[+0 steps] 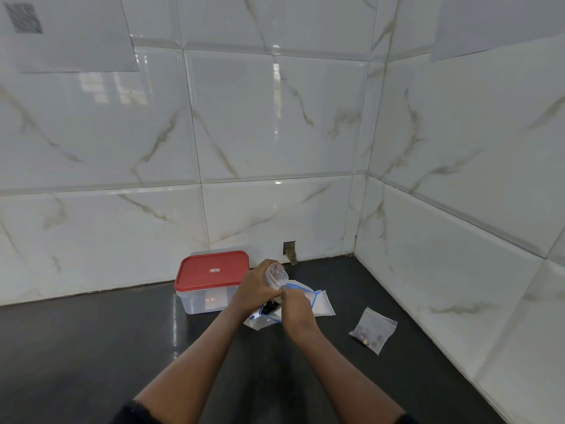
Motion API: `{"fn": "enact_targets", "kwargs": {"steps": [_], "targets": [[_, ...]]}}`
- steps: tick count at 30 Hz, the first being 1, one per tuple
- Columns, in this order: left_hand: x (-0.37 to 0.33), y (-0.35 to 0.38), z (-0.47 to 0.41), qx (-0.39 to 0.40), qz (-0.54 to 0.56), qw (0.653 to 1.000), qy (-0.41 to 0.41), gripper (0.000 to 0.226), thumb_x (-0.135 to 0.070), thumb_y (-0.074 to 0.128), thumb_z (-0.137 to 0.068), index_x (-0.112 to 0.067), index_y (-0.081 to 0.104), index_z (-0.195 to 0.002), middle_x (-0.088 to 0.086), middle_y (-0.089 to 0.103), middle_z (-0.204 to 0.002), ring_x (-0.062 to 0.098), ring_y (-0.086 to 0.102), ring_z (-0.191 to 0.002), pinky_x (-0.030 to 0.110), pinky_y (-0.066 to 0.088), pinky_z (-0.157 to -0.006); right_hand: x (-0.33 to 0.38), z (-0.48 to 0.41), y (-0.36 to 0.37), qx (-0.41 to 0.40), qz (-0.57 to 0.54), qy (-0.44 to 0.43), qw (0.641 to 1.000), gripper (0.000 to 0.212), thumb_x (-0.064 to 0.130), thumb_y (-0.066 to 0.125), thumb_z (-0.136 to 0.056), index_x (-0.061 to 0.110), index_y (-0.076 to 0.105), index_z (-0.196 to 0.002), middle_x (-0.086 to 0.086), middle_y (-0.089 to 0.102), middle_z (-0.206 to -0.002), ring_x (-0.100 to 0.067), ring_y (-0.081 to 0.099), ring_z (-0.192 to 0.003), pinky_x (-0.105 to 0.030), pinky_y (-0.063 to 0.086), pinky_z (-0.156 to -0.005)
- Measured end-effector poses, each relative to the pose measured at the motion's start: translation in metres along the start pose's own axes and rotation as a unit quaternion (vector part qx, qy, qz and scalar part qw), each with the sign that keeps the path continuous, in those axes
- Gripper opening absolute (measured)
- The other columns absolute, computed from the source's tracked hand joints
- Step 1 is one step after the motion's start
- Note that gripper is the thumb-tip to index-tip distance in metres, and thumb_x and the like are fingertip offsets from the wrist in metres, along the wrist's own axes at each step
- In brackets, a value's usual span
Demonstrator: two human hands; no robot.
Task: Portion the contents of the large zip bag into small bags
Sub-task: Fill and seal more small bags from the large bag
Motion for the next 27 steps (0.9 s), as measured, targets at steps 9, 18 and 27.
{"fn": "enact_targets", "kwargs": {"steps": [9,18,27], "targets": [[0.000,0.006,-0.007,0.016,-0.010,1.000,0.019,0.046,-0.016,0.074,-0.071,-0.017,0.055,-0.113,-0.008,0.060,-0.098,0.011,0.058,-0.088,0.014,0.046,-0.077,-0.027,-0.009,0.007,-0.036,-0.021,0.143,0.989,0.031,0.011,0.037,-0.100,0.004,0.055,-0.124,-0.010,0.058,-0.127,-0.020,0.056,-0.116,-0.024,0.045,-0.090],[0.007,0.007,-0.010,0.027,-0.012,0.999,0.014,0.051,-0.018,0.075,-0.074,-0.014,0.051,-0.119,-0.010,0.054,-0.103,0.006,0.053,-0.092,0.002,0.040,-0.073,-0.040,-0.021,0.020,-0.007,-0.106,0.219,0.970,0.030,0.019,0.041,-0.100,0.007,0.050,-0.126,-0.010,0.056,-0.126,-0.020,0.056,-0.115,-0.020,0.042,-0.078],[0.007,0.000,-0.015,0.005,-0.008,1.000,0.026,0.047,-0.010,0.075,-0.070,-0.018,0.053,-0.111,-0.010,0.056,-0.095,0.009,0.056,-0.084,0.007,0.044,-0.071,-0.036,-0.028,0.026,0.015,-0.135,0.238,0.962,0.029,0.014,0.041,-0.100,0.004,0.051,-0.125,-0.012,0.056,-0.127,-0.023,0.056,-0.116,-0.027,0.049,-0.097]]}}
Point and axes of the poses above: each hand's wrist, its own z-axis away from the middle knuckle, its own y-axis out of the palm, x = y × z, the point moved 9 cm from there along -z, towards the middle knuckle
